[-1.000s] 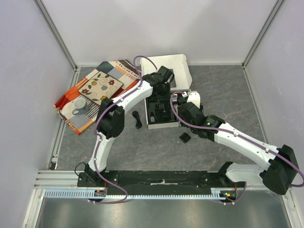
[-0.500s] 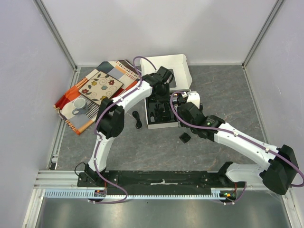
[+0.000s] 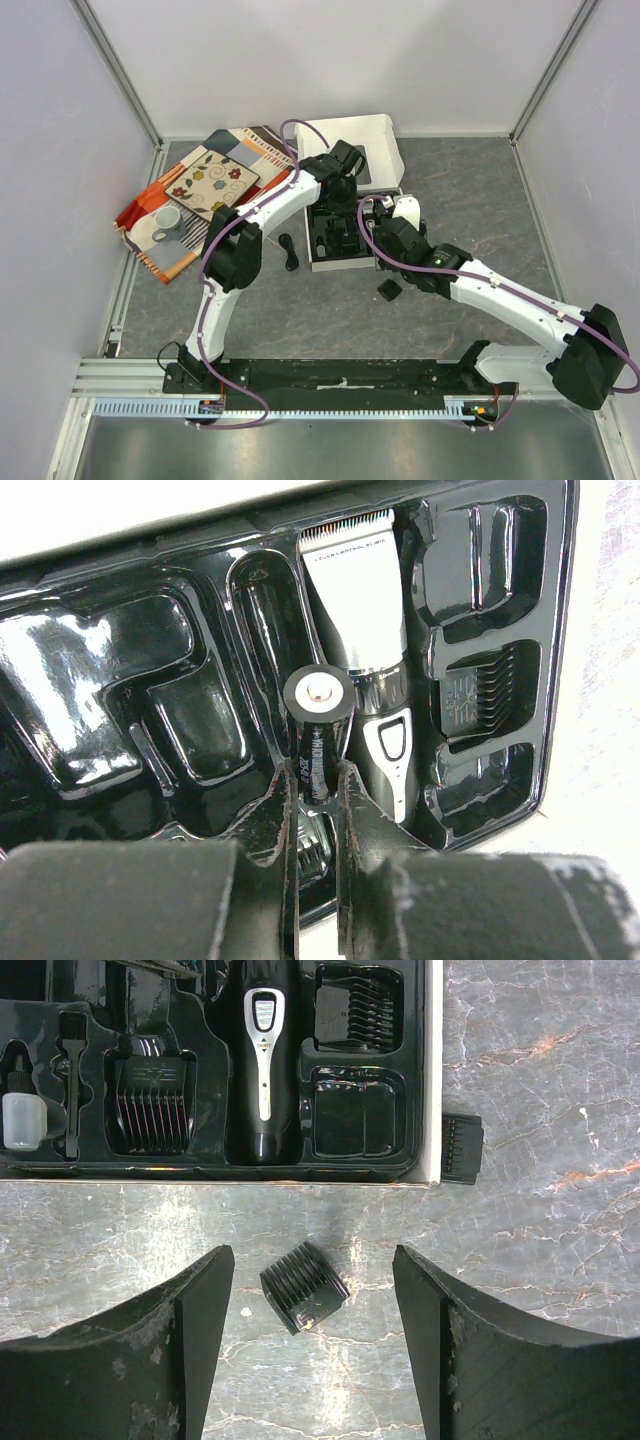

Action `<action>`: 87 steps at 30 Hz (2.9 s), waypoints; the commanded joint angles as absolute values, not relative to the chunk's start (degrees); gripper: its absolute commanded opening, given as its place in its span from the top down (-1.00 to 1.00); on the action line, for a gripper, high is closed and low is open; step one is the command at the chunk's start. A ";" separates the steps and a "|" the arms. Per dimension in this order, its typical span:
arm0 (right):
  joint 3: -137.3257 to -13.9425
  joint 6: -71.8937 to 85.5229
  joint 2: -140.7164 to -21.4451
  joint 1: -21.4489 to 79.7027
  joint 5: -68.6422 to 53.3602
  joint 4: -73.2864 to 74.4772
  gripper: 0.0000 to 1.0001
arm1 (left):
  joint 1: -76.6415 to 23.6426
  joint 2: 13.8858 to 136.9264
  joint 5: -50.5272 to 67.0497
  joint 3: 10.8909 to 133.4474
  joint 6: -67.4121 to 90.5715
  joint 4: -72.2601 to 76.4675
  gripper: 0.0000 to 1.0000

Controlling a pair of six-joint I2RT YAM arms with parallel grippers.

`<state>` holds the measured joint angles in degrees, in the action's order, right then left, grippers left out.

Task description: Sort the hair-cutting tools

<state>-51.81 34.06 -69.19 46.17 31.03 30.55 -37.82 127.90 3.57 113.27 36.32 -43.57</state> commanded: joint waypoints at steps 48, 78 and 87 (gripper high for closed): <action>-49.48 35.16 -68.12 46.41 28.74 27.77 -0.52 | -37.18 128.94 5.10 115.75 37.97 -41.40 0.31; -69.25 28.74 -89.63 42.63 27.69 21.72 1.00 | -36.30 89.60 -4.05 81.08 34.98 -35.79 0.96; -75.57 25.58 -100.36 40.08 26.19 16.53 1.00 | -36.30 72.17 -1.94 61.11 35.86 -30.33 0.96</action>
